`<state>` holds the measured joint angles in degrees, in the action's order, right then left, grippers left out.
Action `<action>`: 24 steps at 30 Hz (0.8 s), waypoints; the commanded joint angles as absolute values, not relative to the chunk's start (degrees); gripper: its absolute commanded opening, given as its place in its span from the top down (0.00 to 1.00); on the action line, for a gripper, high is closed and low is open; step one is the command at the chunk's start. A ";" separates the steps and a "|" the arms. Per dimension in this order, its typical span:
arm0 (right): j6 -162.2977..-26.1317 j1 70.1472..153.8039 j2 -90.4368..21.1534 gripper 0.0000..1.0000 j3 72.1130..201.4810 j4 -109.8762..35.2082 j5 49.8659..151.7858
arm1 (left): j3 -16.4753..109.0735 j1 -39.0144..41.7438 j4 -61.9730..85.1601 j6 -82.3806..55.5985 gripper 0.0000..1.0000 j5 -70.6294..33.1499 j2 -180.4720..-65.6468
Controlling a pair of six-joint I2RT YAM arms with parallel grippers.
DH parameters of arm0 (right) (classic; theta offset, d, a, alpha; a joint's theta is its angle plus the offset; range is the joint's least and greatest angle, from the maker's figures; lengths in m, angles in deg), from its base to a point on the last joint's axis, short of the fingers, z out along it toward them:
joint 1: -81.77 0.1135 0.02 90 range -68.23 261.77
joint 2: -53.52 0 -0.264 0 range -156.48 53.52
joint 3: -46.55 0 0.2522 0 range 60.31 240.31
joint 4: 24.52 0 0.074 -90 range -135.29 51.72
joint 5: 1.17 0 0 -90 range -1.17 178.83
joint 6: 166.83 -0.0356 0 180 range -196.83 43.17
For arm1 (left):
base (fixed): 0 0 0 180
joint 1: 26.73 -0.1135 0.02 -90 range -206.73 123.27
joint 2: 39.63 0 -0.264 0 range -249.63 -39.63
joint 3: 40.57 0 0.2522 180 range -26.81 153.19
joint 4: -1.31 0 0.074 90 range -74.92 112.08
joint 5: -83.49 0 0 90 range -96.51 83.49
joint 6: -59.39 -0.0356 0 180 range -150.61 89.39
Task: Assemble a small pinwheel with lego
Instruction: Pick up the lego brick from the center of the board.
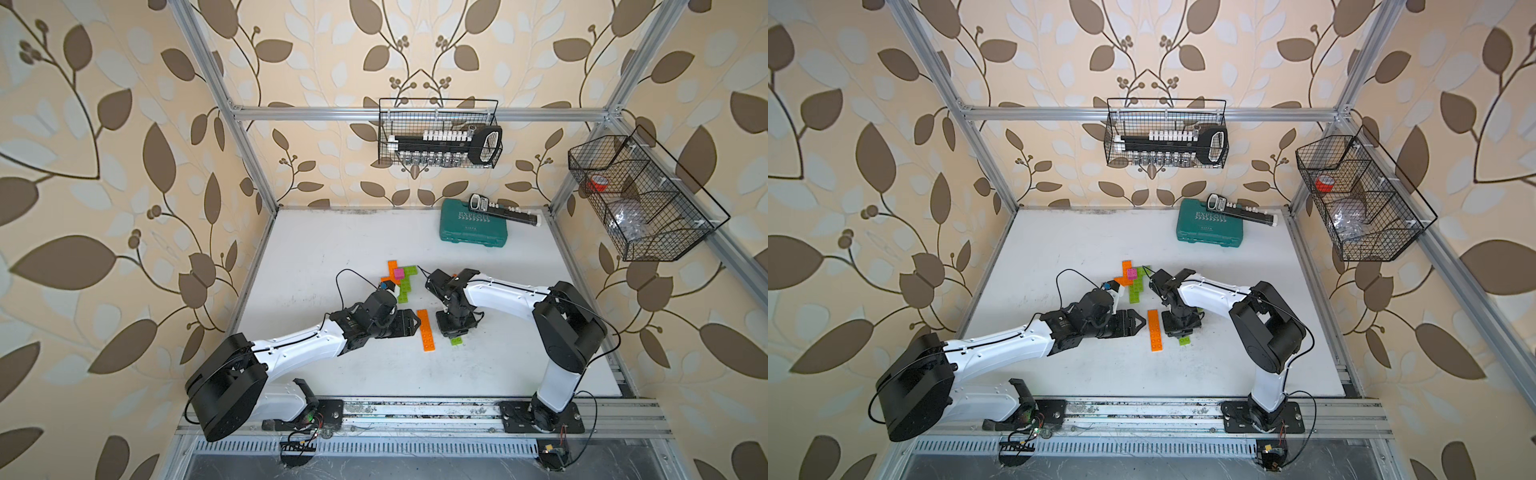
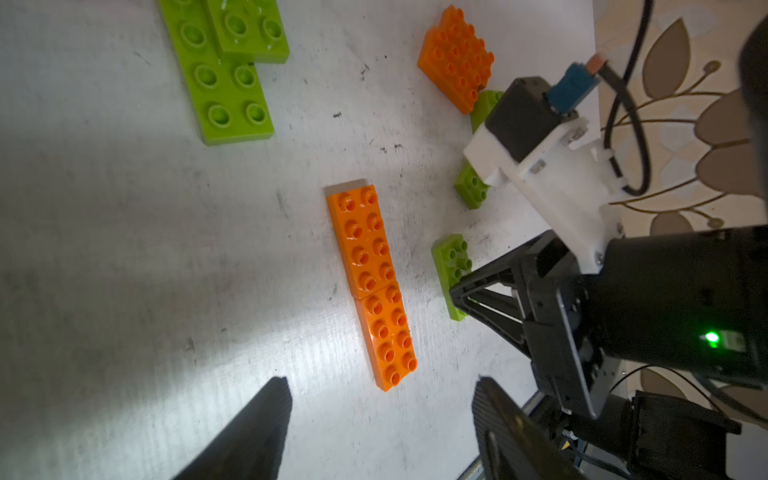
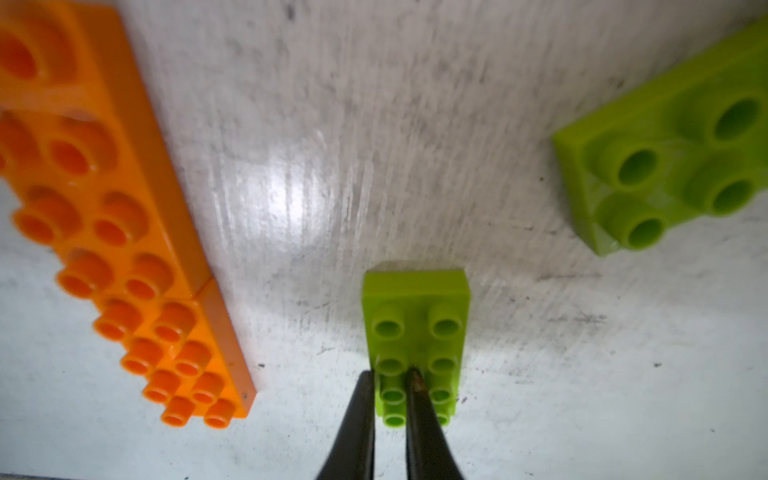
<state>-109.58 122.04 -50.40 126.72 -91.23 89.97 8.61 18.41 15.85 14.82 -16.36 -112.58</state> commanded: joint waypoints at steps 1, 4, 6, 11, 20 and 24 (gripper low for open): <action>-109.09 122.12 -52.42 0.87 126.83 -90.05 88.81 | 8.18 17.10 14.57 14.84 0.28 -18.11 -110.26; -109.22 122.09 -52.62 0.88 127.05 -90.05 88.67 | 8.00 16.18 14.81 14.78 0.28 -18.63 -109.65; -109.23 122.12 -52.67 0.88 127.11 -90.05 88.63 | 8.04 15.81 14.98 14.68 0.28 -18.72 -109.43; -109.27 122.07 -52.76 0.91 127.08 -90.29 88.30 | 7.91 15.37 15.09 14.65 0.28 -18.86 -109.15; -109.53 123.42 -52.02 0.93 126.96 -90.62 87.86 | 8.25 15.28 14.99 14.56 0.28 -18.95 -109.89; -109.70 123.93 -50.90 0.92 127.94 -91.69 87.55 | 9.53 15.28 14.67 14.39 0.28 -20.15 -112.42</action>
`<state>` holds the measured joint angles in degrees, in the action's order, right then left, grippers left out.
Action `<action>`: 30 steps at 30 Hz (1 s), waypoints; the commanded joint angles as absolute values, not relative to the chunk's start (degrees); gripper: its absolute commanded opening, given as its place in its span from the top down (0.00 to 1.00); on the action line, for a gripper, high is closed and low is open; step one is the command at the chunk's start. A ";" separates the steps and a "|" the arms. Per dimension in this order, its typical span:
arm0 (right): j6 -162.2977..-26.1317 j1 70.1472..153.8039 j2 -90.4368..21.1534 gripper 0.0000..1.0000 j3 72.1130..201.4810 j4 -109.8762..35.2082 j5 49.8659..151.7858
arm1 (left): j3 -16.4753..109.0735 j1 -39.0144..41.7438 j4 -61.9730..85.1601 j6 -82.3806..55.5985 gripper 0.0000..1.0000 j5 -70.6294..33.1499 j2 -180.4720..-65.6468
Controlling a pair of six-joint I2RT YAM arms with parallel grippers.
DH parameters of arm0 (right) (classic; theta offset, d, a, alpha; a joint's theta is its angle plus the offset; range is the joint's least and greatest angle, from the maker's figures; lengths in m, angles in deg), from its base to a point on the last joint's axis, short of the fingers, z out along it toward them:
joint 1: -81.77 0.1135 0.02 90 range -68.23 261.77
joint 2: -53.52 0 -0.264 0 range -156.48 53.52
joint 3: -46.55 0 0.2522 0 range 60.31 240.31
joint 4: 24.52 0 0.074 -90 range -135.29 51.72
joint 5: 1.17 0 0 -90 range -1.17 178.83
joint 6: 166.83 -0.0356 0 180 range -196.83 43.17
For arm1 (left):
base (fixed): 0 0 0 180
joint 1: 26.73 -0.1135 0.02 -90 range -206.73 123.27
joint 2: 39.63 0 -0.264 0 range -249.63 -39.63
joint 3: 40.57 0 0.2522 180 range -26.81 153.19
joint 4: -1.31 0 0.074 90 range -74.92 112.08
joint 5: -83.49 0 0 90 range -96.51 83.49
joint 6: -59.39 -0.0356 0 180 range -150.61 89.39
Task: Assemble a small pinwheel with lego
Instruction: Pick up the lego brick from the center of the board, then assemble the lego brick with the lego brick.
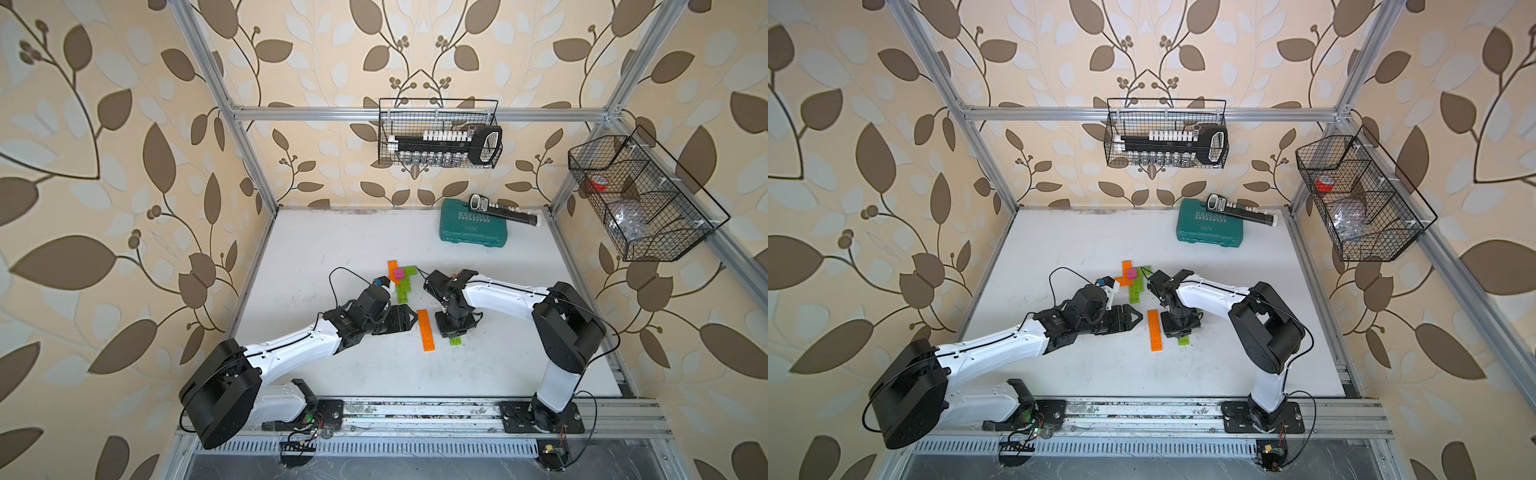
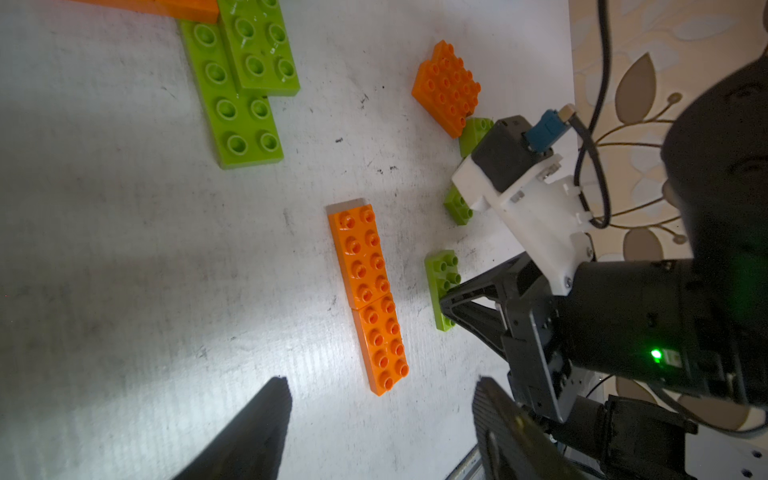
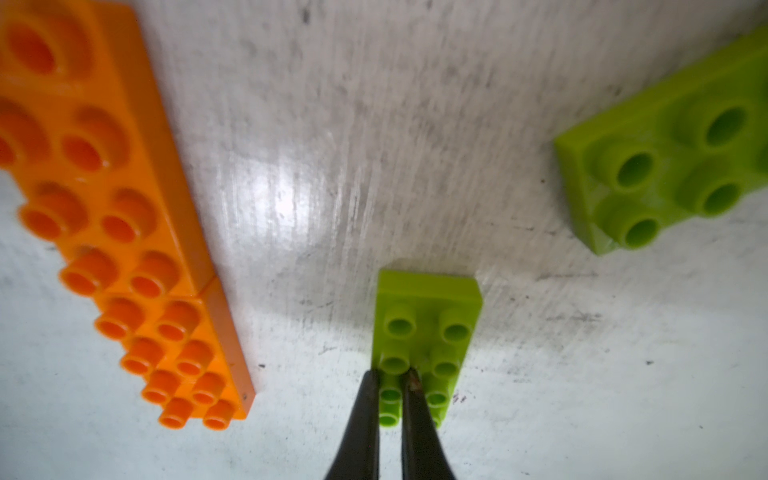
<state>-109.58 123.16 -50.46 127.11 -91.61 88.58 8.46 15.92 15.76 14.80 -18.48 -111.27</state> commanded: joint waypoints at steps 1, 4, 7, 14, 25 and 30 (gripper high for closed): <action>-109.94 124.33 -50.78 0.92 128.45 -92.19 87.66 | 9.86 15.28 14.32 14.46 0.28 -20.47 -113.26; -110.60 125.64 -50.20 0.92 129.98 -92.91 88.35 | 9.61 14.74 12.85 15.12 0.28 -21.33 -114.55; -111.67 126.46 -49.93 0.91 131.18 -92.90 89.53 | 8.97 13.38 12.07 15.44 0.28 -22.10 -114.28; -112.65 126.66 -51.42 0.90 134.06 -91.05 93.99 | 7.97 11.44 14.52 14.80 0.28 -21.66 -111.22; -112.43 126.66 -55.17 0.90 137.23 -90.32 96.13 | 6.42 10.45 15.69 14.83 0.28 -21.26 -108.79; -112.29 126.67 -56.48 0.90 137.39 -90.66 95.51 | 5.94 10.27 15.98 14.83 0.28 -21.16 -108.19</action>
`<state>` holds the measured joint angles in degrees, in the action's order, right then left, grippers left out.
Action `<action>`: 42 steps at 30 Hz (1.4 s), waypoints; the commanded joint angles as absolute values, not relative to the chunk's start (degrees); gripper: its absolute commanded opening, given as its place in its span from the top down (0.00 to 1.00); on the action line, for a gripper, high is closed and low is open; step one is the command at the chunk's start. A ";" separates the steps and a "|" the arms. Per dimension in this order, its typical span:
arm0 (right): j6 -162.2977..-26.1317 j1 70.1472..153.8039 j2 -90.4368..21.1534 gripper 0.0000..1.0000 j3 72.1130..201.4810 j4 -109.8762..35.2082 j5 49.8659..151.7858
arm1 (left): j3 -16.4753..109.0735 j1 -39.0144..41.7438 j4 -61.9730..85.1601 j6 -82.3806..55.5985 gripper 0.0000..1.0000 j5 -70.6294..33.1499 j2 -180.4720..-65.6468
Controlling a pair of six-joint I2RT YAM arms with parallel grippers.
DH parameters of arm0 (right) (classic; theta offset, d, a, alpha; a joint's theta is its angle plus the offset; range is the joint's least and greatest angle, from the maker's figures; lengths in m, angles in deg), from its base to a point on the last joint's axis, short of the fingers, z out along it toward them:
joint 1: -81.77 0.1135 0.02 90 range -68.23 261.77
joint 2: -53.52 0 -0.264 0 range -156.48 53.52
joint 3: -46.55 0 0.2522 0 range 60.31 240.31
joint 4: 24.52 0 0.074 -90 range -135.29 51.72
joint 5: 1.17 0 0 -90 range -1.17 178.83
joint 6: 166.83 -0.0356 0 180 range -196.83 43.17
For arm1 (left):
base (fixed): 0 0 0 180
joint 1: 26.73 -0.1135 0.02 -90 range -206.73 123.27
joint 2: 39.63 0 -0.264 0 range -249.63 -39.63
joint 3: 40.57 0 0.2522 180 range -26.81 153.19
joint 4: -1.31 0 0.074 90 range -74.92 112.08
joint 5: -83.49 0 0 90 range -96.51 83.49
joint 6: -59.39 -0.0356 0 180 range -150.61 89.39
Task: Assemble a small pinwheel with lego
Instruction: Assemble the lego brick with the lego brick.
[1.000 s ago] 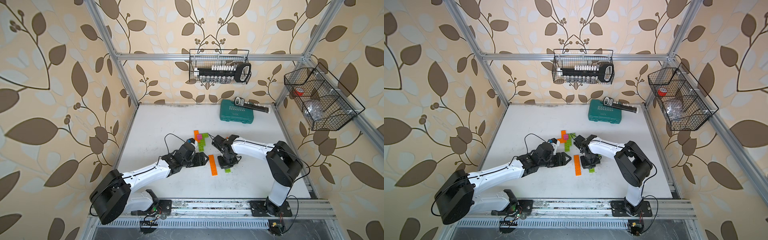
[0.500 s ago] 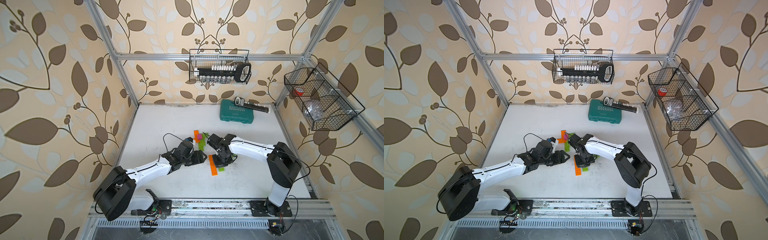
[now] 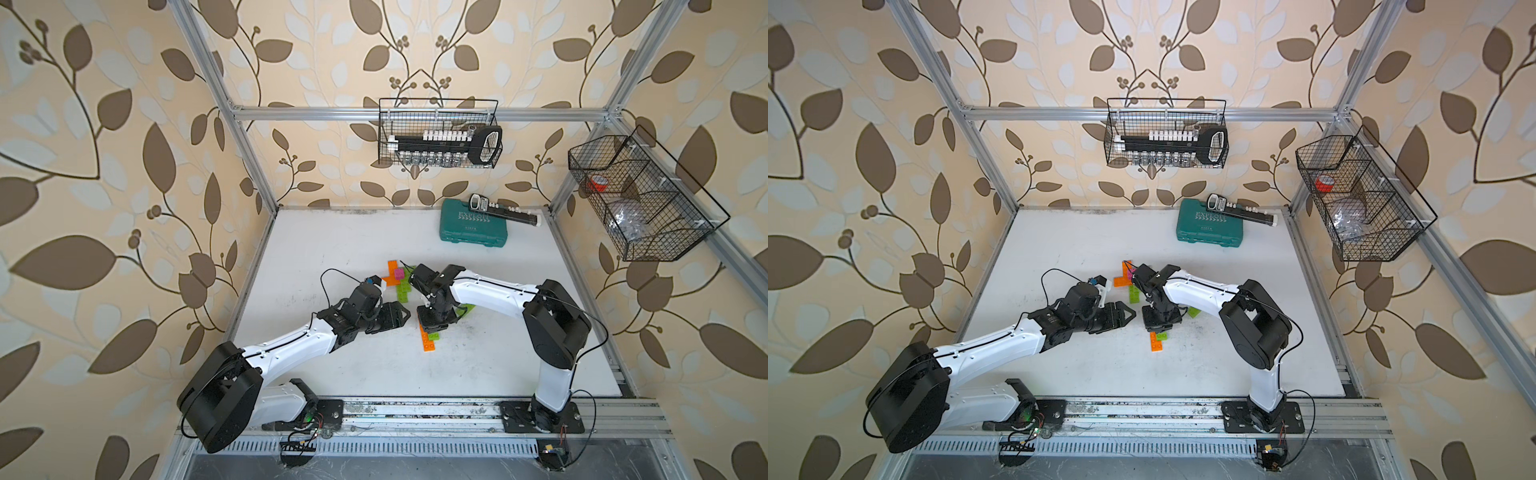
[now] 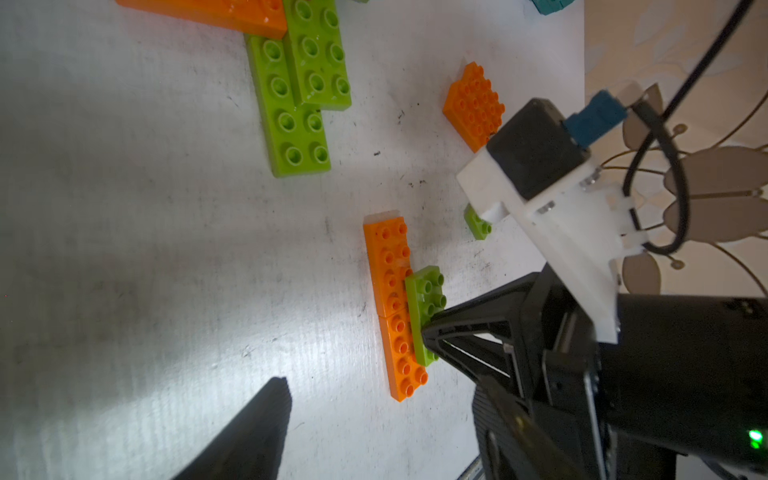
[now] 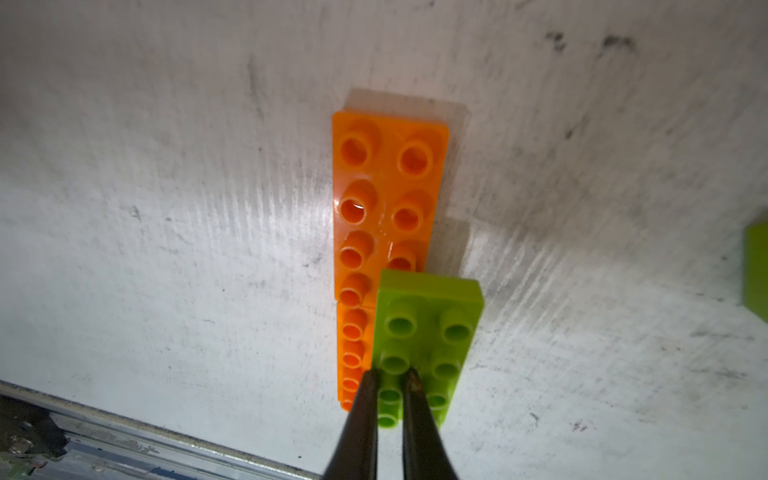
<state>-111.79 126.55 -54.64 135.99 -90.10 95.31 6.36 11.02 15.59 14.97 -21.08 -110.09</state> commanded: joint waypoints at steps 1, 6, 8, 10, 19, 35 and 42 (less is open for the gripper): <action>-112.27 126.65 -56.88 0.90 137.47 -90.74 95.46 | 5.85 10.21 16.03 14.83 0.28 -21.18 -108.10; -112.41 126.66 -57.43 0.90 137.39 -90.68 95.17 | 5.66 10.00 16.31 14.83 0.28 -20.99 -107.74; -112.43 126.63 -57.62 0.90 137.56 -90.73 94.74 | 5.71 9.97 16.35 14.84 0.28 -21.03 -107.75; -112.43 126.67 -57.82 0.90 137.87 -90.86 94.23 | 5.72 9.83 16.31 14.79 0.28 -21.07 -107.75; -113.42 126.64 -57.86 0.90 137.64 -92.41 91.93 | 5.61 9.65 16.58 14.65 0.28 -21.06 -107.66; -117.27 129.49 -59.44 0.90 136.02 -95.03 89.25 | 5.73 9.62 17.40 14.35 0.28 -21.00 -107.61; -120.25 129.58 -58.55 0.91 133.07 -93.42 88.72 | 5.65 9.57 17.44 14.30 0.28 -21.26 -107.96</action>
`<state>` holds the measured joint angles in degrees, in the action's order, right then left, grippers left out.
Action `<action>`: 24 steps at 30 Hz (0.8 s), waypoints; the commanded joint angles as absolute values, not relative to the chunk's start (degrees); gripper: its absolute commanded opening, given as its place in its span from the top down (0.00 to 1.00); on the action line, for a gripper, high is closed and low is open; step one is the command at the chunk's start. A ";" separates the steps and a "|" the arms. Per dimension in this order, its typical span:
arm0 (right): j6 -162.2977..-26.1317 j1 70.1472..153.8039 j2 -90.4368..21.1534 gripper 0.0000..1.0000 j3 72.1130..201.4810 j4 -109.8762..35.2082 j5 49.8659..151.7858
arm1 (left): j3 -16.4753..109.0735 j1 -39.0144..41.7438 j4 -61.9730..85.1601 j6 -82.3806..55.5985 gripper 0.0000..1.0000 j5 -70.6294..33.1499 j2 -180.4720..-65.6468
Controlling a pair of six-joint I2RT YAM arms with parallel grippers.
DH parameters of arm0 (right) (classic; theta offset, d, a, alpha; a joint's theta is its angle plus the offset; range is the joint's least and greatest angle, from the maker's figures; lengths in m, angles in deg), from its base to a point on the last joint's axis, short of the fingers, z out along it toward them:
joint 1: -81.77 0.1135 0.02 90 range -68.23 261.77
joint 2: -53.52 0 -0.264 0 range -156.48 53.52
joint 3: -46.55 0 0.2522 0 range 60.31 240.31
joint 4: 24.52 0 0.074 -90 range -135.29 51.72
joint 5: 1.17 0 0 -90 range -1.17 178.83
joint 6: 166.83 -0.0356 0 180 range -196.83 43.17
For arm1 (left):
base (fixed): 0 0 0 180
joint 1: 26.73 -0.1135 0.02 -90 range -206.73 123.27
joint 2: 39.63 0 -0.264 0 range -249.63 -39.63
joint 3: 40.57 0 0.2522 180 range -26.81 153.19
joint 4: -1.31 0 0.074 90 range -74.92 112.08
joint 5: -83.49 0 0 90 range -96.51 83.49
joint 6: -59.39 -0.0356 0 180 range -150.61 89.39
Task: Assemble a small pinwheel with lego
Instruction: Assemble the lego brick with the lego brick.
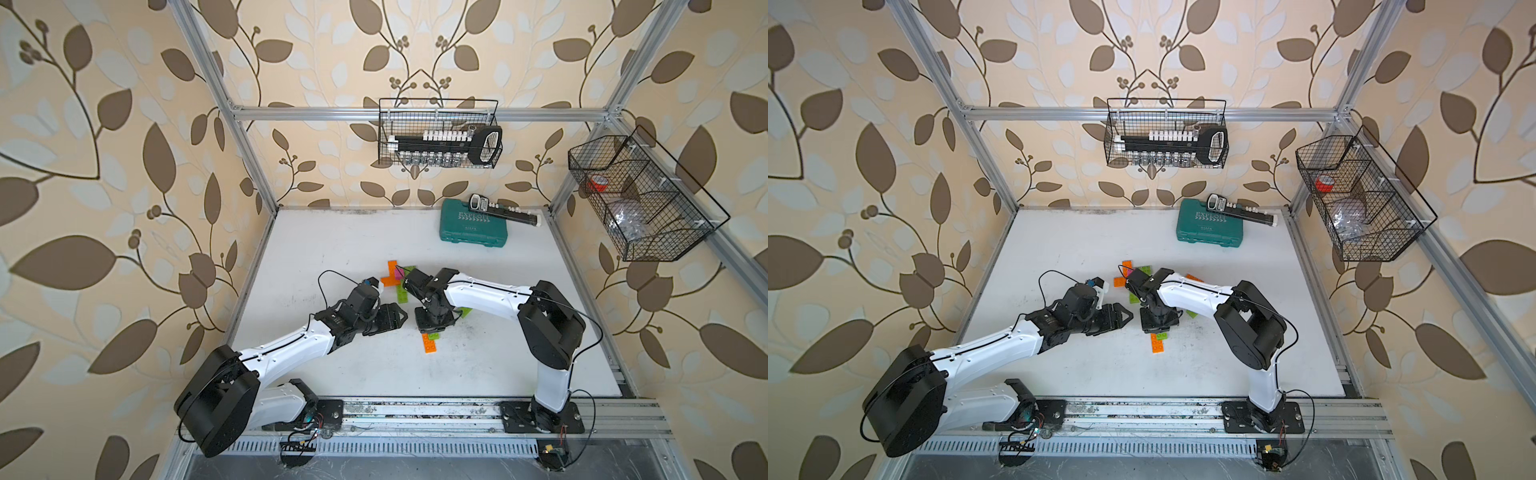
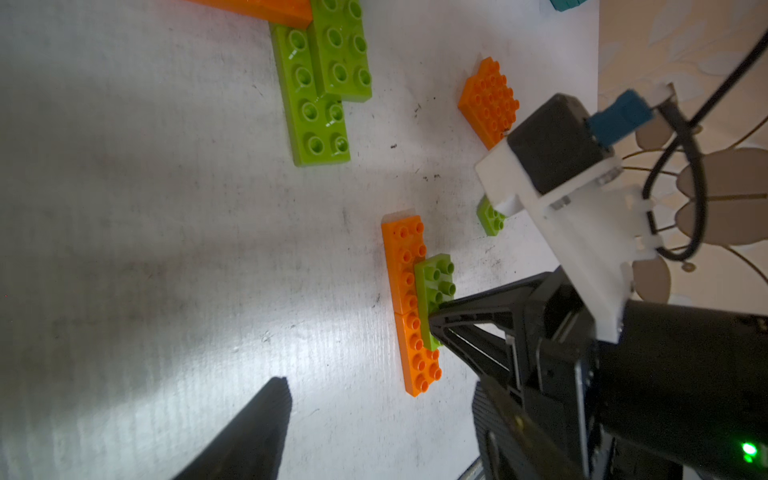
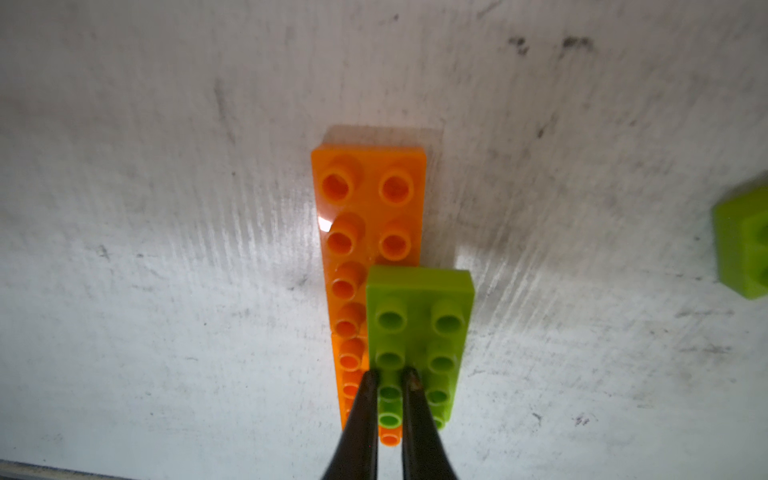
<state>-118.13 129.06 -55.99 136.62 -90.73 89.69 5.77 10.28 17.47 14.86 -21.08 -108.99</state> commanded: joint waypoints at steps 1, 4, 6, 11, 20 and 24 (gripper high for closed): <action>-120.16 129.58 -59.07 0.91 133.28 -92.82 89.31 | 5.71 9.65 17.66 14.14 0.28 -21.20 -108.16; -119.51 129.28 -61.75 0.91 134.50 -91.67 90.58 | 6.08 10.13 19.18 13.52 0.28 -20.09 -108.18; -118.86 129.24 -63.50 0.91 135.56 -92.03 90.66 | 6.25 10.53 20.87 12.94 0.28 -18.97 -107.56; -117.79 129.37 -63.69 0.91 135.61 -92.92 90.40 | 6.05 10.53 23.31 12.24 0.28 -17.26 -105.32; -117.09 129.36 -59.02 0.89 137.09 -95.38 89.47 | 6.77 10.53 22.13 12.26 0.28 -18.19 -106.77; -116.84 129.40 -57.94 0.83 138.26 -96.14 89.31 | 7.04 10.53 22.52 12.05 0.28 -18.20 -106.61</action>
